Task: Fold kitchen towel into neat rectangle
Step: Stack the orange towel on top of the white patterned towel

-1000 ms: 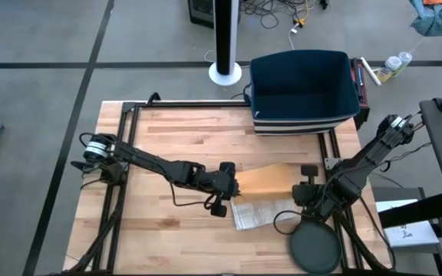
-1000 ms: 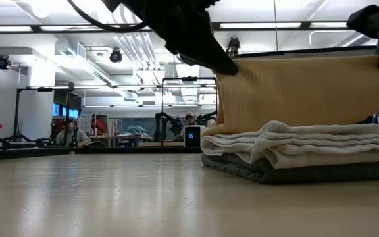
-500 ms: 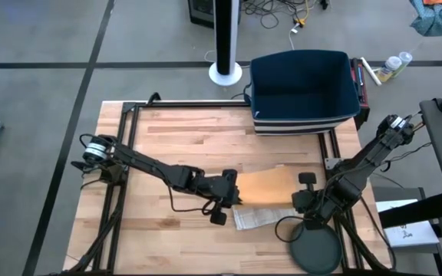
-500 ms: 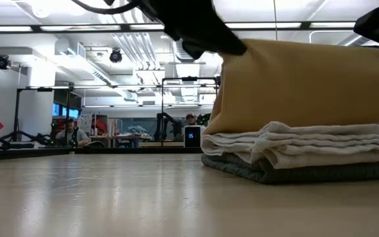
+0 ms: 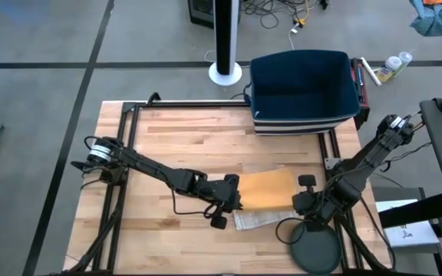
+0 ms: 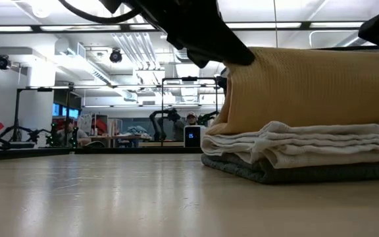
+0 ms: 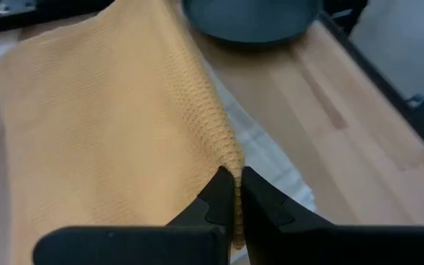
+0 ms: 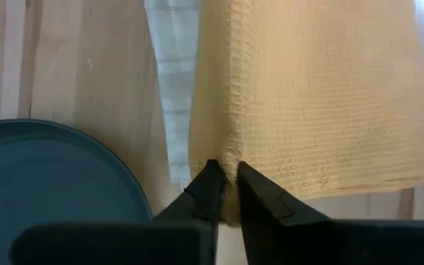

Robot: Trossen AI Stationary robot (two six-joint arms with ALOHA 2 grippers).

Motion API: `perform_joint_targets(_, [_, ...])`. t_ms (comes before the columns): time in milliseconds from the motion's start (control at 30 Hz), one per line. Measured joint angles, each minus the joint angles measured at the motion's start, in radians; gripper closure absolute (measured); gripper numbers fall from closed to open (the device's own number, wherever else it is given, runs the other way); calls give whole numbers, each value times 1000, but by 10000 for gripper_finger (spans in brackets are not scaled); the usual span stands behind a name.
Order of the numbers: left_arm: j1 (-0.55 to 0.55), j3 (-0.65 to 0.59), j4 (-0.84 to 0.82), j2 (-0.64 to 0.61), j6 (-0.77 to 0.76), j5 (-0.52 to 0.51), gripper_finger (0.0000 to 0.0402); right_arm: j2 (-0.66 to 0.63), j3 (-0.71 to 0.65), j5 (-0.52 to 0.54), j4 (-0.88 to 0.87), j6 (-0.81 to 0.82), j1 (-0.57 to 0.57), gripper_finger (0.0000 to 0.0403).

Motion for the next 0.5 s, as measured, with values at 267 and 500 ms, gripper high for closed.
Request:
perform_joint_targets(267, [-13, 0, 7, 0, -35, 62, 364, 0, -44, -19, -2, 13, 1, 288])
perform_joint_targets(500, [-24, 0, 31, 0, -63, 62, 338, 0, -38, -13, 6, 11, 1, 255])
